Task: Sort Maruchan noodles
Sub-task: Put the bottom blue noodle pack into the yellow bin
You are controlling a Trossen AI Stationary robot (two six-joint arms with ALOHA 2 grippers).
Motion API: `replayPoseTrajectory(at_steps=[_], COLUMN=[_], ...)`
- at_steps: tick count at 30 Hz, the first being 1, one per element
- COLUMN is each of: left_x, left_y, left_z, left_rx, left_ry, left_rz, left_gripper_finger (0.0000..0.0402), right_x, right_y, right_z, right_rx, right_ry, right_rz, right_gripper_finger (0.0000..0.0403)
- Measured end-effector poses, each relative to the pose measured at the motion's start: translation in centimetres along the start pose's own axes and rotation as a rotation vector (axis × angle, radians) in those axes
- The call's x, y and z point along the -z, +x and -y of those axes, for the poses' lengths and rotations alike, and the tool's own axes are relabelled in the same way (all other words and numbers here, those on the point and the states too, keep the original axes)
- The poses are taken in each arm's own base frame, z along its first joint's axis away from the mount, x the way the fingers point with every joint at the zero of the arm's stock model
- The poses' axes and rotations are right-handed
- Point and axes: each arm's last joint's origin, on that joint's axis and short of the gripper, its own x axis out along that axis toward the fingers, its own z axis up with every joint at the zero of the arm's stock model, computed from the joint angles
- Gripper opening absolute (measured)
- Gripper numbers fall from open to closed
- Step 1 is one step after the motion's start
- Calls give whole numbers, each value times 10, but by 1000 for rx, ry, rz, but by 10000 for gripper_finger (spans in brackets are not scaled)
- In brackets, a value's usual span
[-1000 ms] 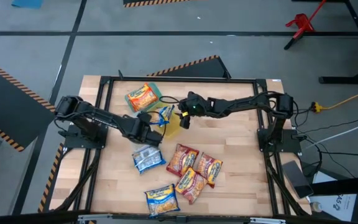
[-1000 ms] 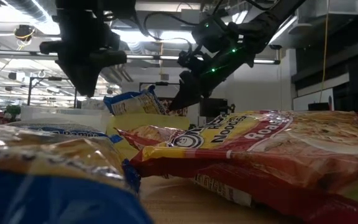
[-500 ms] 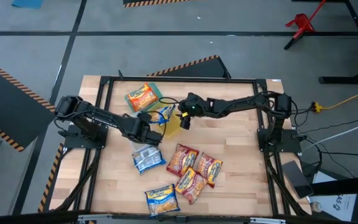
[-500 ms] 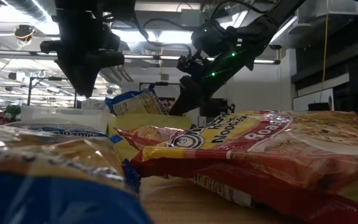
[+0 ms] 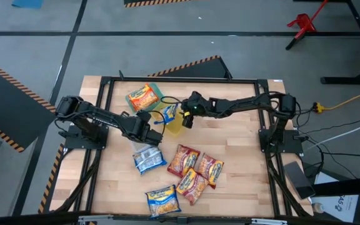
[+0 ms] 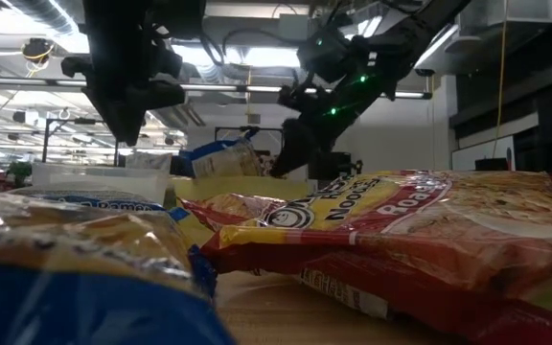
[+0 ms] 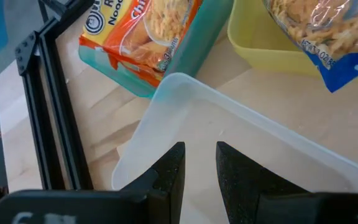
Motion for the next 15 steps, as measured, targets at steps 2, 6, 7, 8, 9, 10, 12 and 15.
replayPoseTrajectory(at_steps=[2,6,7,8,9,10,12,15], left_x=[-1,0,0,0,-1,-1,-1,-2], left_y=[0,0,0,0,0,0,0,1], left_z=[0,0,0,1,2,3,5,8], left_rx=[-2,0,3,9,18,29,45,71], left_ry=[-2,-3,-4,-8,-13,-19,-30,-48], left_rz=[-1,-2,-2,-5,-7,-6,-2,7], left_gripper_finger=[84,84,84,84,84,84,84,84], right_x=[-4,-4,-1,4,11,17,28,34], right_y=[-7,-19,-19,-18,-17,-14,-10,-9], right_z=[3,13,16,18,18,17,15,11], right_rx=[46,214,226,222,208,187,156,144], right_ry=[-5,-27,-28,-24,-15,-3,1,1], right_rz=[6,-54,-87,-131,-168,-190,-223,-214], right_gripper_finger=[207,207,207,207,207,207,207,207])
